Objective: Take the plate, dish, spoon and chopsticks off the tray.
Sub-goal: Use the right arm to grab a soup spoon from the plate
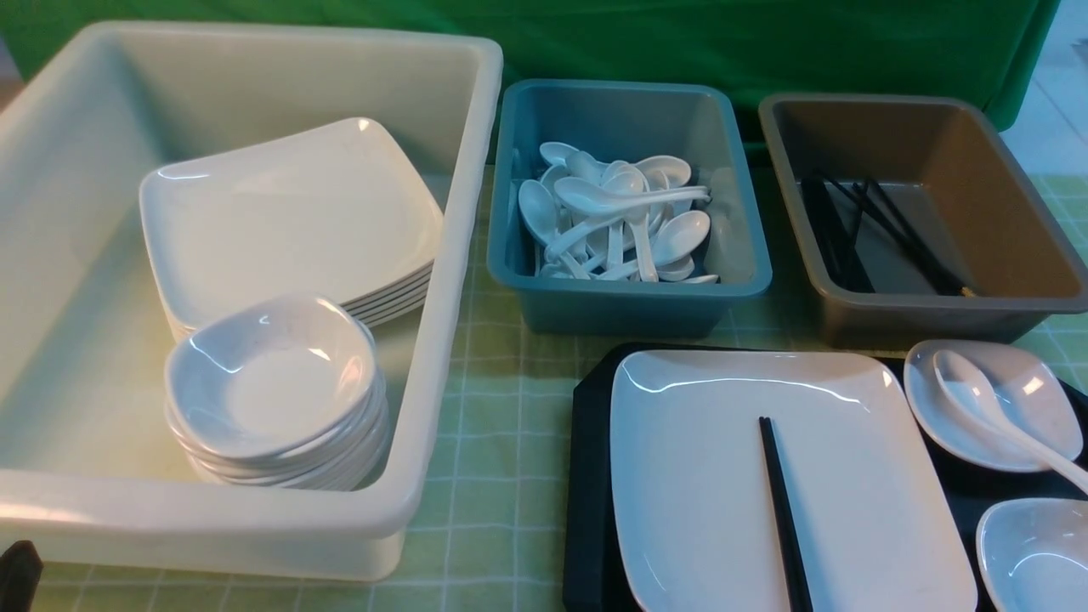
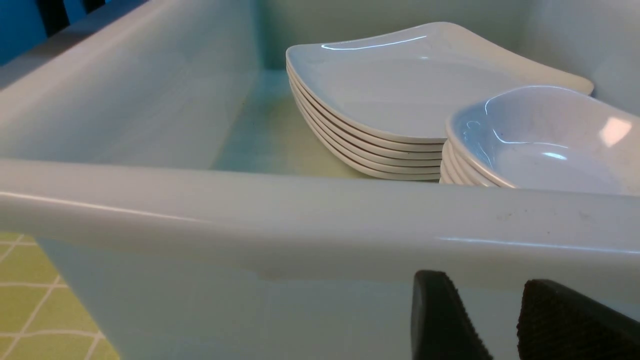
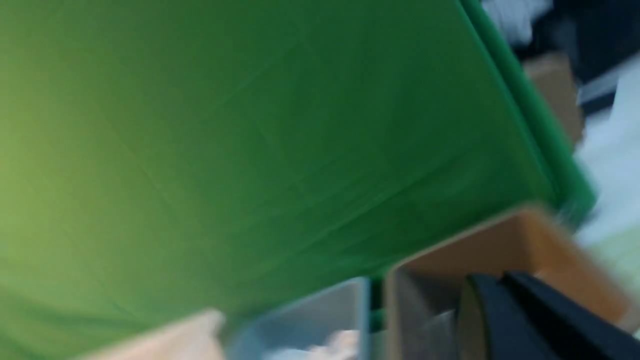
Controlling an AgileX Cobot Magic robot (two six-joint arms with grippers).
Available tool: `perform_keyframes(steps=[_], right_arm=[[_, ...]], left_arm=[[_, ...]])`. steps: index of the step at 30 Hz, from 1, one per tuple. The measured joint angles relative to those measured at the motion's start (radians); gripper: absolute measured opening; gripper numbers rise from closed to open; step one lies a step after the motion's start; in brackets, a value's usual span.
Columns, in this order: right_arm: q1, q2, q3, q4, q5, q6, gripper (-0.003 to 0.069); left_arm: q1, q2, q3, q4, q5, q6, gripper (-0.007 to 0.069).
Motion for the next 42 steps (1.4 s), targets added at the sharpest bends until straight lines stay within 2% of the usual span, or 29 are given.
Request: perform_keyframes(steps=[3,5,6,8,12,16,21,24,28,35,42], right_arm=[[0.000,0.248,-0.194,-0.035,0.249,-0.176,0.0010],[0.000,0.359,-0.263,-0.065,0.359,-0.207,0.0010],[0.000,0.511,-0.342,-0.116,0.498,-0.234,0.0015],[0.000,0.658,-0.414,-0.174,0.615,-0.249,0.0024],[0.000,0.990,-0.535,-0.245,0.764,-0.264,0.0074],[0.000,1.164,-0.618,-0.256,0.783,-0.279,0.0138],[0.000,1.360,-0.743,-0.268,0.792,-0.349,0.0285],[0.000,1.424,-0.788,-0.268,0.806,-0.380,0.0315],[0.000,1.517,-0.831,-0.280,0.817,-0.417,0.0327],[0.000,1.629,-0.853,-0.387,0.823,-0.429,0.0328],[0.000,1.682,-0.853,-0.395,0.808,-0.429,0.0328]], left_arm=[[0.000,0.000,0.000,0.000,0.000,0.000,0.0223],[0.000,0.000,0.000,0.000,0.000,0.000,0.0223],[0.000,0.000,0.000,0.000,0.000,0.000,0.0223],[0.000,0.000,0.000,0.000,0.000,0.000,0.0223],[0.000,0.000,0.000,0.000,0.000,0.001,0.0223],[0.000,0.000,0.000,0.000,0.000,0.002,0.0223],[0.000,0.000,0.000,0.000,0.000,0.004,0.0223],[0.000,0.000,0.000,0.000,0.000,0.004,0.0223],[0.000,0.000,0.000,0.000,0.000,0.005,0.0223],[0.000,0.000,0.000,0.000,0.000,0.008,0.0223],[0.000,0.000,0.000,0.000,0.000,0.008,0.0223]])
